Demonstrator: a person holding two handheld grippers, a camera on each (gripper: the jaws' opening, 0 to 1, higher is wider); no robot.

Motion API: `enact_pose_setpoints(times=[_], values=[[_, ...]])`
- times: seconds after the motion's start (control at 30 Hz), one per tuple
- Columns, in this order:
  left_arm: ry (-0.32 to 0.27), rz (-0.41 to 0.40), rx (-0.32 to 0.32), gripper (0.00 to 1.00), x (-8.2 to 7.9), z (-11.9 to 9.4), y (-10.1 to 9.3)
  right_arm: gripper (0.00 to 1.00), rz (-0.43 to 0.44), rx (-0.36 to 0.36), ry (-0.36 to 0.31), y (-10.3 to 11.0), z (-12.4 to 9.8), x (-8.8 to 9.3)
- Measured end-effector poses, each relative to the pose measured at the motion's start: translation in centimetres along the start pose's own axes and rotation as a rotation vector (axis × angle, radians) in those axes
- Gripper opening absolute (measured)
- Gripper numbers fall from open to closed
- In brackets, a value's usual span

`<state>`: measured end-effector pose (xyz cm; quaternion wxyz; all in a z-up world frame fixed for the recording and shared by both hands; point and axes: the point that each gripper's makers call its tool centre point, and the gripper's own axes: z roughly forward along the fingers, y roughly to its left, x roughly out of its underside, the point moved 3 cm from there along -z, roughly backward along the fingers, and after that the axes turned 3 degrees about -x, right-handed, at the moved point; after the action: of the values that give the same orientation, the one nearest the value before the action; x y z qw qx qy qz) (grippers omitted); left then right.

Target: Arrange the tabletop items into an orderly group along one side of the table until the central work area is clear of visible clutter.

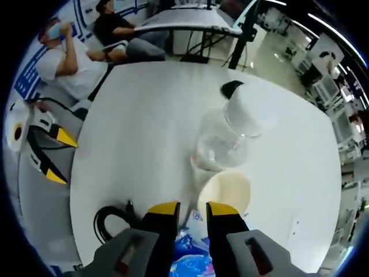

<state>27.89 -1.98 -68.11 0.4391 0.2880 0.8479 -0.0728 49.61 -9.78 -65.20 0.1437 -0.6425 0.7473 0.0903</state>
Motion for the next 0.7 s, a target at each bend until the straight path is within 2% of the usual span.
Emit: enact_pose_setpoints(times=[0.27, 0.7], values=[[0.000, 0.005, 0.004, 0.44, -0.1, 0.0, -0.1, 0.26, 0.003, 0.030, -0.005, 0.1, 0.2, 0.3], [-0.005, 0.006, 0.002, 0.44, -0.1, 0.0, 0.0, 0.24, 0.001, 0.059, 0.058, -0.2, 2.2, 0.5]])
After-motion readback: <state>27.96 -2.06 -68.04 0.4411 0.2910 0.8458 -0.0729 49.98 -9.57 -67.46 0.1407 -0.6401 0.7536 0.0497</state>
